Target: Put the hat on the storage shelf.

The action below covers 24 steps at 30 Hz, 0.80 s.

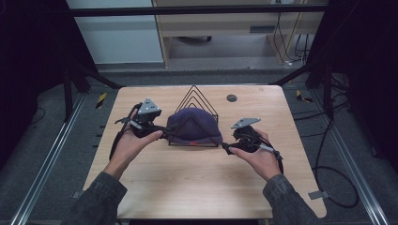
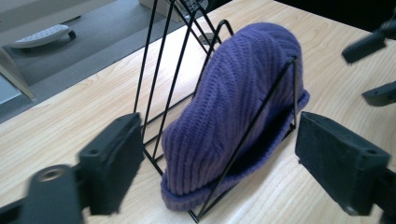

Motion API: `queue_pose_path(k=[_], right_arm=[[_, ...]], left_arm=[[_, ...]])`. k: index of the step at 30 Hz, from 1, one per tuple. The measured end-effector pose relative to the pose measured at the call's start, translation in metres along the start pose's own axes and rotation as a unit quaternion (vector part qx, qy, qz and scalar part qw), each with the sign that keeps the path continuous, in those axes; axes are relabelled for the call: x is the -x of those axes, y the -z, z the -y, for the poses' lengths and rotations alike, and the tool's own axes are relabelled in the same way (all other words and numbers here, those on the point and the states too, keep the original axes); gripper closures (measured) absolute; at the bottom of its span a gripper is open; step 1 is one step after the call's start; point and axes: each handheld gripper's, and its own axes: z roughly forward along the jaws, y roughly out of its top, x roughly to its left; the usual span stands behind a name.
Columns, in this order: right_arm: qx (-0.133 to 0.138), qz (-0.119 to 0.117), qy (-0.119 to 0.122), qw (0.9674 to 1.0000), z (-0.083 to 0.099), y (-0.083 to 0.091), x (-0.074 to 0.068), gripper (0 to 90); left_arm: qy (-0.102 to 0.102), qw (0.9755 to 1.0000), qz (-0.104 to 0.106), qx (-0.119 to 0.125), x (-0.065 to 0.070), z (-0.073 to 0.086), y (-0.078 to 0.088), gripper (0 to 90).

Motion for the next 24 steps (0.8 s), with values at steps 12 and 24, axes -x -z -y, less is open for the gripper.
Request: queue_pose_path(k=[12,24], right_arm=[[0.101,0.007,-0.004,0.9949,-0.012,0.047,-0.020,5.4],[0.100,-0.005,0.006,0.9950,0.001,0.052,-0.026,5.2]], left_arm=[[-0.020,0.9998,0.004,0.001,0.027,0.021,0.034,6.1],[-0.038,0.9990,0.005,-0.024,0.040,0.058,0.047,3.8]])
